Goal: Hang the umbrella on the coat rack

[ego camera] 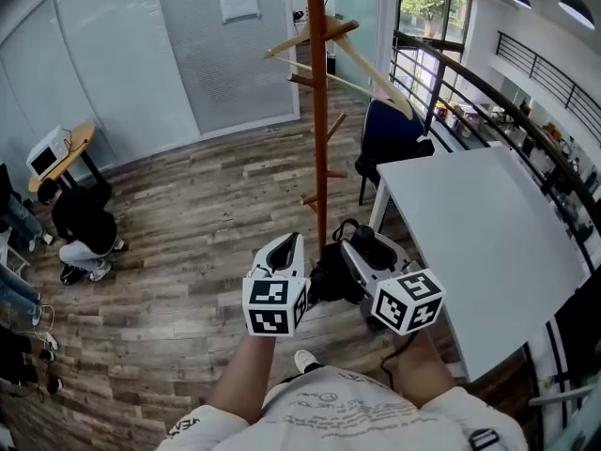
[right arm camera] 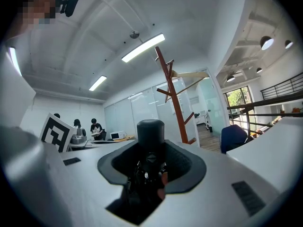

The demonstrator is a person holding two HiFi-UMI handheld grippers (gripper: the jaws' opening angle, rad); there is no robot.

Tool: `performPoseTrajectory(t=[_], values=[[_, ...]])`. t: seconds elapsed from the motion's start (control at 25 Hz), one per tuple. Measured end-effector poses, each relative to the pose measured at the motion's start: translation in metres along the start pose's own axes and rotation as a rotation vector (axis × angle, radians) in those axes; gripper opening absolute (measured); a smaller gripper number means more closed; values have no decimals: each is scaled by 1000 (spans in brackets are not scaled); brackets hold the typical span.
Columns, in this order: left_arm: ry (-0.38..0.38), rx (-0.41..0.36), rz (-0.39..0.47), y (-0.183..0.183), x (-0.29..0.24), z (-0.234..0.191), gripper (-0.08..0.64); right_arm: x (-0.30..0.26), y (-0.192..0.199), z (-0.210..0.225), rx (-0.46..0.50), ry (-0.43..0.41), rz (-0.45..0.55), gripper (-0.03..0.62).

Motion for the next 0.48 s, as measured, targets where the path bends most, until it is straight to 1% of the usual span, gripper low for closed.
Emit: performPoseTrajectory(t=[0.24, 0.48], values=[[2, -2, 13, -7, -35, -34, 5, -48, -14, 11, 25, -10, 4, 160], [-21, -6, 27, -32, -67, -56, 5, -86, -48, 28, 20, -108, 43, 160]])
Point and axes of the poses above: the fingertips, and each gripper's own axes: x backward along the fingers, z to its right, y out of its underside, the point moved 10 cm from there along x, backward along the fingers, and after that the axes turned 5 degrees about -z, right-handed, at the moved point
